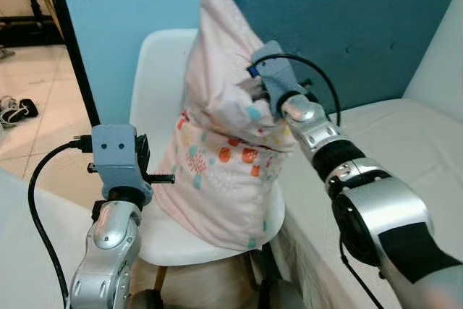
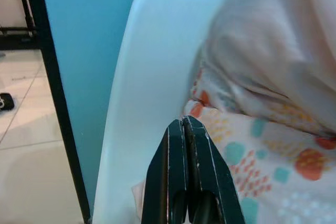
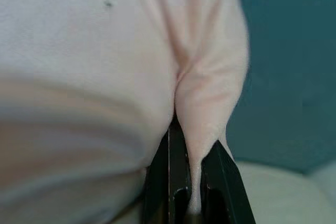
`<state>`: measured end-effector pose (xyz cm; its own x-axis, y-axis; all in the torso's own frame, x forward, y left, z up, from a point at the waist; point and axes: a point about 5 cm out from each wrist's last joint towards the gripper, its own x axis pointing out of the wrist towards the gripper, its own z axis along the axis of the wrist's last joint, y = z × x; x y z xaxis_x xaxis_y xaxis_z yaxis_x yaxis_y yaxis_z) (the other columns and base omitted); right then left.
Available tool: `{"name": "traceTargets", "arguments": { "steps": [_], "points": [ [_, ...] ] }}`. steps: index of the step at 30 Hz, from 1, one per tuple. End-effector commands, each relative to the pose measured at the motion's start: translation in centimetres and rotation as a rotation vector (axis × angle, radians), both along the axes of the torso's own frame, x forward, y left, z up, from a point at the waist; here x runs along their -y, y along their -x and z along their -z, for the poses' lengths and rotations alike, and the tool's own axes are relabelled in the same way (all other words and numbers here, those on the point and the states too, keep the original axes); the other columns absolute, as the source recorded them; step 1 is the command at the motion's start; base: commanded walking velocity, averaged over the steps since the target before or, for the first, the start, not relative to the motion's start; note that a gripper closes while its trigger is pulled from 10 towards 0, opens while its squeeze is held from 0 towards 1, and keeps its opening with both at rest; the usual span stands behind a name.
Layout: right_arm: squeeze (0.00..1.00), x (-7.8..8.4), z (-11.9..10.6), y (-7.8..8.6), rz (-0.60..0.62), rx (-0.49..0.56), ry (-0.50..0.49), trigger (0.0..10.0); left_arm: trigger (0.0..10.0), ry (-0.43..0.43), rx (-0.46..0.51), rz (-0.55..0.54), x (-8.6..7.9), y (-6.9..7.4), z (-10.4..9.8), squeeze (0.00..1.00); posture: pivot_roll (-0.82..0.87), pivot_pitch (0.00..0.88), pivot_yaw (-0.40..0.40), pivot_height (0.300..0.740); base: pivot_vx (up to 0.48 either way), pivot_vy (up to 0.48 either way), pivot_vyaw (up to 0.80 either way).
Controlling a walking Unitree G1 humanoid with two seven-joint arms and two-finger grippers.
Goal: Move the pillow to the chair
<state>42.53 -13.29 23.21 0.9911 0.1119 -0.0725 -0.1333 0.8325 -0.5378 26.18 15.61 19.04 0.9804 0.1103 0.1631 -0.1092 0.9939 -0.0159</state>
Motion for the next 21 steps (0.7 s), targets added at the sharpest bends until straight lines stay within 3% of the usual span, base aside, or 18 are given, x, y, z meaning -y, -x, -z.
{"name": "traceTargets", "arguments": {
  "steps": [1, 2, 6, 8, 9, 11, 12, 13, 14, 19, 21],
  "points": [
    [0.00, 0.6, 2.4, 0.4, 0.029, -0.102, 0.018, 10.0, 10.0, -0.005, -0.006, 0.000, 0.1, 0.1, 0.0, 0.00, 0.07, 0.000, -0.093, 0.570, 0.000, 0.000, 0.00],
    [0.00, 2.0, 3.5, 0.6, 0.088, -0.169, 0.020, 10.0, 10.0, -0.006, -0.007, 0.002, 0.2, 0.1, 0.0, 0.00, 0.07, 0.000, -0.092, 0.570, 0.000, 0.000, 0.00],
    [0.00, 3.1, 5.3, 1.2, 0.109, -0.285, 0.014, 10.0, 10.0, -0.006, -0.008, 0.004, 0.2, 0.1, 0.0, 0.00, 0.07, 0.000, -0.094, 0.570, 0.000, 0.000, 0.00],
    [0.00, 3.9, 7.0, 1.9, 0.104, -0.407, -0.035, 10.0, 10.0, -0.005, -0.008, 0.005, 0.2, 0.1, 0.0, 0.00, 0.07, 0.000, -0.094, 0.570, 0.000, 0.000, 0.00],
    [0.00, 3.9, 7.0, 1.9, 0.104, -0.407, -0.035, 10.0, 10.0, -0.005, -0.008, 0.005, 0.2, 0.1, 0.0, 0.00, 0.07, 0.000, -0.094, 0.570, 0.000, 0.000, 0.00],
    [0.00, 3.1, 8.4, 2.6, 0.016, -0.556, -0.229, 10.0, 10.0, -0.004, -0.008, 0.005, 0.2, 0.1, -0.1, 0.00, 0.06, 0.000, -0.097, 0.570, 0.000, 0.000, 0.00],
    [0.00, 3.1, 8.4, 2.6, 0.016, -0.556, -0.229, 10.0, 10.0, -0.004, -0.008, 0.005, 0.2, 0.1, -0.1, 0.00, 0.06, 0.000, -0.097, 0.570, 0.000, 0.000, 0.00],
    [0.00, 2.5, 8.7, 3.0, -0.050, -0.638, -0.397, 10.0, 10.0, -0.002, -0.009, 0.005, 0.4, 0.2, 0.0, 0.00, 0.06, 0.000, -0.097, 0.570, 0.000, 0.000, 0.00],
    [0.00, 2.4, 8.7, 3.0, -0.062, -0.653, -0.432, 10.0, 10.0, -0.001, -0.009, 0.005, 0.4, 0.2, 0.0, 0.00, 0.06, 0.000, -0.097, 0.570, 0.000, 0.000, 0.00],
    [0.00, 1.7, 8.8, 3.3, -0.123, -0.719, -0.486, 10.0, 10.0, 0.003, -0.011, 0.005, 0.3, 0.1, 0.0, 0.00, 0.05, 0.000, -0.104, 0.570, 0.000, 0.000, 0.00],
    [0.00, 1.4, 8.9, 3.5, -0.161, -0.748, -0.463, 10.0, 10.0, 0.005, -0.011, 0.005, 0.3, -0.1, 0.0, 0.00, 0.05, 0.000, -0.107, 0.570, 0.000, 0.000, 0.00]
  ]
}}
